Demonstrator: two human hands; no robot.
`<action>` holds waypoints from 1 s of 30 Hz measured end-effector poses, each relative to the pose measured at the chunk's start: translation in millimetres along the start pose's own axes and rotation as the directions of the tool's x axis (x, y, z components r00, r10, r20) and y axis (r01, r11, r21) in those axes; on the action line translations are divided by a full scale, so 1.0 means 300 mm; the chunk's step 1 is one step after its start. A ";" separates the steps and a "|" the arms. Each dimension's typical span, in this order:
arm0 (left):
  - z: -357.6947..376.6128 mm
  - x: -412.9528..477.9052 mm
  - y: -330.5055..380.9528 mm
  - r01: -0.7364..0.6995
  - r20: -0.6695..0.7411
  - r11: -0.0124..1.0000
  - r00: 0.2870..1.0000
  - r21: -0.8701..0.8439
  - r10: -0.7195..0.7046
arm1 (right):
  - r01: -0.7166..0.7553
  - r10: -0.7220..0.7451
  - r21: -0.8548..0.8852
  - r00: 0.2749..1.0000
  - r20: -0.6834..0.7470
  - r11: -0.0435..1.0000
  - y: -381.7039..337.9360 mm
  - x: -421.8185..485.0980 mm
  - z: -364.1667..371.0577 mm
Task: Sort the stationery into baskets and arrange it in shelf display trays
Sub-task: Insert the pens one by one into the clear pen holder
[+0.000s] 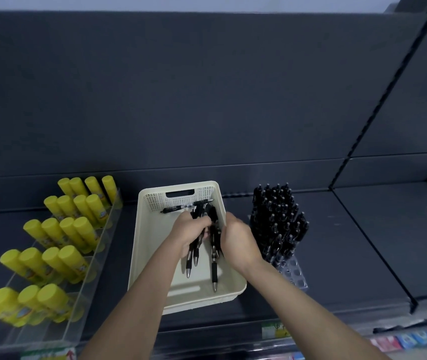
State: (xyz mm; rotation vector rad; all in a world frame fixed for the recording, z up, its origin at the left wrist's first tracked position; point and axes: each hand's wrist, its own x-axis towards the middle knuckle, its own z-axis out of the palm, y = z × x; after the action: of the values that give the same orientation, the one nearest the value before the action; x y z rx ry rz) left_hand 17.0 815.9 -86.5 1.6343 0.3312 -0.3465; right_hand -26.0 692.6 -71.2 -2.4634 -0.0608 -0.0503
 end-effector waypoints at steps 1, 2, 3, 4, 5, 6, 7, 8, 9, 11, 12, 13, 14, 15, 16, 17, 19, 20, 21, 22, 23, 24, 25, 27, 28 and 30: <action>-0.008 -0.009 0.004 -0.015 0.014 1.000 1.000 -0.021 0.015 | 0.003 -0.003 -0.006 1.000 -0.002 1.000 0.004 0.000 0.003; -0.015 -0.020 0.008 -0.029 0.030 0.999 0.999 -0.042 0.031 | 0.004 -0.004 -0.001 1.000 -0.002 1.000 0.007 0.001 0.004; -0.020 -0.031 0.010 -0.044 0.044 0.997 0.998 -0.069 0.047 | 0.006 -0.006 0.013 1.000 -0.001 1.000 0.009 0.000 0.004; -0.025 -0.044 0.012 -0.057 0.053 0.993 0.997 -0.101 0.063 | 0.012 -0.012 0.032 1.000 0.001 0.999 0.008 -0.001 0.002; -0.029 -0.054 0.015 -0.066 0.066 0.989 0.995 -0.134 0.075 | 0.020 -0.020 0.051 1.000 -0.001 0.999 0.009 -0.001 -0.001; -0.033 -0.065 0.017 -0.075 0.079 0.984 0.993 -0.161 0.088 | 0.035 -0.034 0.066 0.999 -0.010 0.997 0.008 -0.004 -0.007; -0.037 -0.077 0.019 -0.088 0.089 0.980 0.990 -0.181 0.106 | 0.060 -0.058 0.075 0.998 -0.031 0.995 0.007 -0.007 -0.014; -0.041 -0.089 0.020 -0.108 0.093 0.974 0.987 -0.198 0.128 | 0.088 -0.083 0.079 0.994 -0.065 0.993 0.004 -0.010 -0.024; -0.044 -0.100 0.021 -0.132 0.091 0.968 0.984 -0.215 0.155 | 0.117 -0.107 0.085 0.989 -0.106 0.990 -0.002 -0.013 -0.036; -0.047 -0.123 0.028 -0.185 0.081 0.952 0.974 -0.243 0.210 | 0.158 -0.134 0.126 0.975 -0.180 0.979 -0.026 -0.012 -0.064; -0.045 -0.136 0.036 -0.209 0.085 0.947 0.968 -0.244 0.236 | 0.156 -0.122 0.170 0.973 -0.198 0.973 -0.043 -0.008 -0.076; -0.041 -0.151 0.046 -0.233 0.096 0.944 0.961 -0.235 0.261 | 0.132 -0.084 0.242 0.976 -0.201 0.961 -0.062 -0.005 -0.089; -0.034 -0.166 0.059 -0.256 0.112 0.942 0.952 -0.218 0.284 | 0.085 -0.022 0.341 0.983 -0.183 0.936 -0.082 -0.002 -0.102; -0.028 -0.181 0.071 -0.278 0.129 0.939 0.943 -0.203 0.307 | 0.029 0.043 0.455 0.988 -0.148 0.890 -0.100 0.000 -0.115; -0.021 -0.196 0.083 -0.295 0.142 0.935 0.935 -0.196 0.325 | -0.025 0.102 0.561 0.989 -0.107 0.827 -0.114 -0.002 -0.126; -0.017 -0.208 0.093 -0.307 0.148 0.930 0.929 -0.200 0.339 | -0.062 0.139 0.640 0.988 -0.071 0.766 -0.123 -0.005 -0.139; -0.011 -0.226 0.110 -0.318 0.151 0.920 0.922 -0.229 0.356 | -0.089 0.157 0.727 0.987 -0.027 0.680 -0.133 -0.018 -0.170; -0.007 -0.234 0.117 -0.318 0.155 0.915 0.919 -0.247 0.361 | -0.090 0.156 0.760 0.988 -0.015 0.644 -0.137 -0.026 -0.188; -0.001 -0.240 0.124 -0.318 0.162 0.911 0.916 -0.262 0.367 | -0.084 0.152 0.792 0.988 -0.011 0.605 -0.142 -0.035 -0.209; 0.008 -0.244 0.131 -0.321 0.171 0.908 0.912 -0.270 0.373 | -0.074 0.152 0.822 0.988 -0.015 0.565 -0.146 -0.042 -0.230; 0.019 -0.249 0.137 -0.323 0.178 0.906 0.909 -0.274 0.378 | -0.064 0.160 0.848 0.987 -0.025 0.526 -0.148 -0.048 -0.250; 0.033 -0.253 0.142 -0.323 0.179 0.906 0.908 -0.273 0.378 | -0.055 0.179 0.859 0.983 -0.043 0.509 -0.150 -0.053 -0.268; 0.047 -0.257 0.144 -0.324 0.169 0.907 0.911 -0.271 0.376 | -0.050 0.205 0.850 0.976 -0.070 0.525 -0.147 -0.058 -0.283; 0.074 -0.261 0.144 -0.341 0.113 0.907 0.920 -0.246 0.376 | -0.040 0.250 0.802 0.958 -0.139 0.597 -0.132 -0.067 -0.308; 0.087 -0.263 0.143 -0.358 0.077 0.909 0.921 -0.214 0.381 | -0.026 0.261 0.793 0.950 -0.170 0.608 -0.123 -0.073 -0.321; 0.110 -0.266 0.140 -0.374 0.028 0.915 0.924 -0.148 0.382 | 0.007 0.274 0.801 0.938 -0.214 0.599 -0.105 -0.084 -0.352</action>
State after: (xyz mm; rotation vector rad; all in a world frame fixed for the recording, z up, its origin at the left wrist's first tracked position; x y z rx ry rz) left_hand -39.1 778.6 -18.2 1.5070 -0.0092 -0.0715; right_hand -55.1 650.1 29.5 -1.5109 0.2119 -0.2921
